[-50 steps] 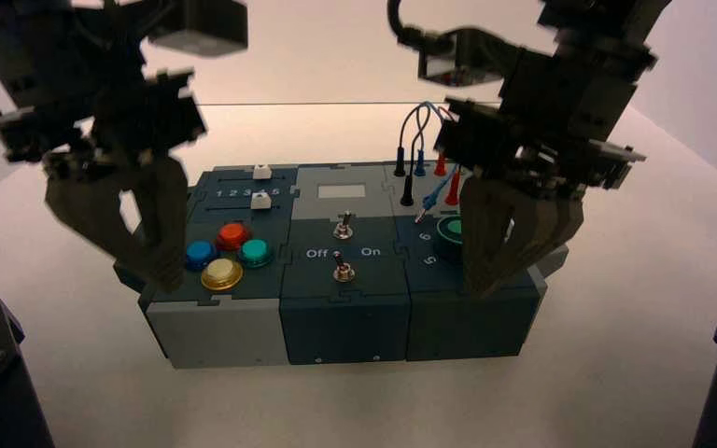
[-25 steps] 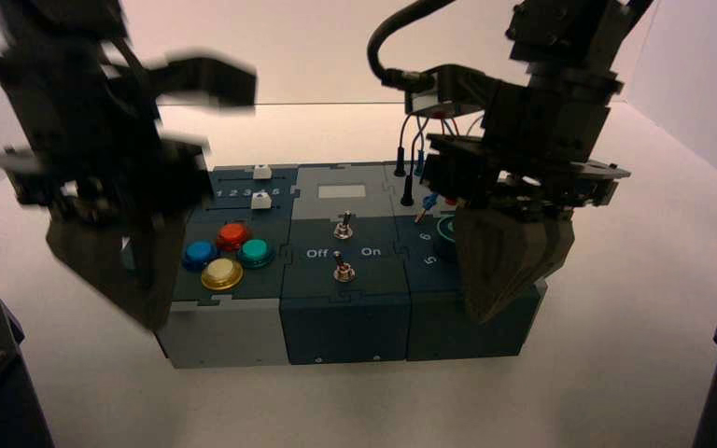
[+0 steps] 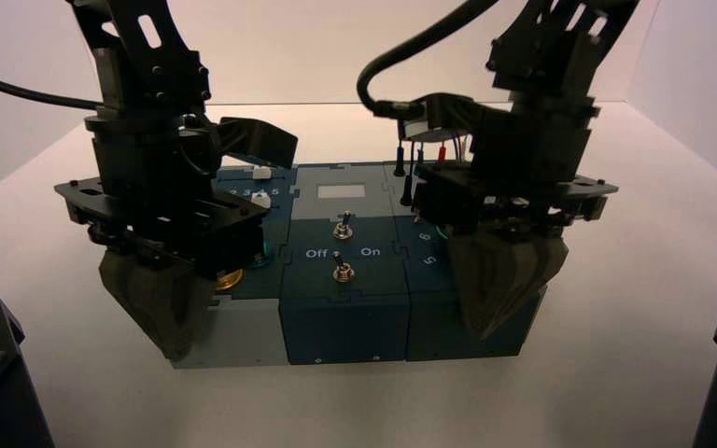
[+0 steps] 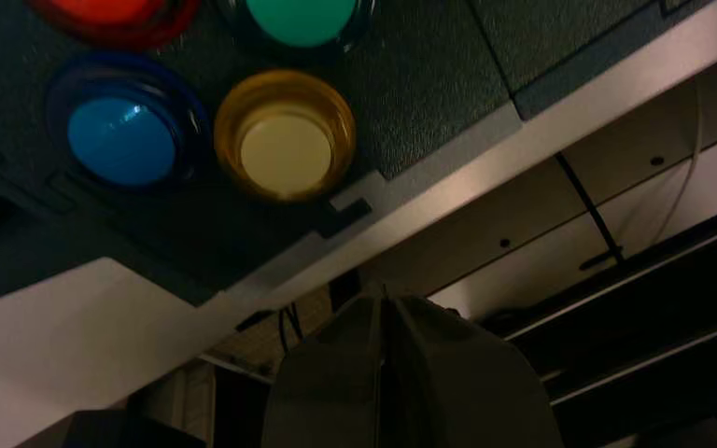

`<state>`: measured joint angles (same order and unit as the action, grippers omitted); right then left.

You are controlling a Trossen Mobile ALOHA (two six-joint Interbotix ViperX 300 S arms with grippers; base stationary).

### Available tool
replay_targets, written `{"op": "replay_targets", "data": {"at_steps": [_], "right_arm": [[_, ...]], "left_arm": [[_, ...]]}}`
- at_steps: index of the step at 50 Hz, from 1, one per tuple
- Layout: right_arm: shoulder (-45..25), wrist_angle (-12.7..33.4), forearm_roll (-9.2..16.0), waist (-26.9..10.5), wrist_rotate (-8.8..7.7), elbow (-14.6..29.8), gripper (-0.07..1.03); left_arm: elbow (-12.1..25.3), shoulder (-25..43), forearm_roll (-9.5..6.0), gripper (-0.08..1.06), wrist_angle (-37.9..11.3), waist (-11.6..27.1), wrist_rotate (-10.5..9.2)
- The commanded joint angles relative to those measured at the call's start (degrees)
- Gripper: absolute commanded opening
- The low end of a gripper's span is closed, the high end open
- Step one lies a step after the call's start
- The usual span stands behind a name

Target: Move the box away.

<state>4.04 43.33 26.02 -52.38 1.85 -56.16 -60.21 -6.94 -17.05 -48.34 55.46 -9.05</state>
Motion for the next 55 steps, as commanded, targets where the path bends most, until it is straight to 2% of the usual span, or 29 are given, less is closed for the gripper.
{"op": "replay_targets", "data": {"at_steps": [1,15,28,44,55], "right_arm": [[-0.88,-0.62,-0.18,0.09,0.18,1.58,-0.02],[-3.34,-1.93,-2.81,0.97,0.97,2.81,-0.02],[-3.43,-2.72,-3.87,3.08,1.05,3.69,-0.02],[-3.6,-2.9,-4.57,4.31,1.05,5.1,-0.02],[-3.69,-2.9,-4.57,4.31,1.05,6.15,-0.02]], "left_arm": [[1.23,-0.35,0.79,-0.03,0.7,0.18,0.09],[2.02,1.32,1.85,-0.03,1.41,0.18,0.09],[3.16,1.41,2.81,-0.03,1.85,0.09,0.0],[4.66,1.41,4.31,-0.03,1.41,-2.29,0.09],[5.01,1.93,6.5,-0.03,1.14,-5.45,0.09]]}}
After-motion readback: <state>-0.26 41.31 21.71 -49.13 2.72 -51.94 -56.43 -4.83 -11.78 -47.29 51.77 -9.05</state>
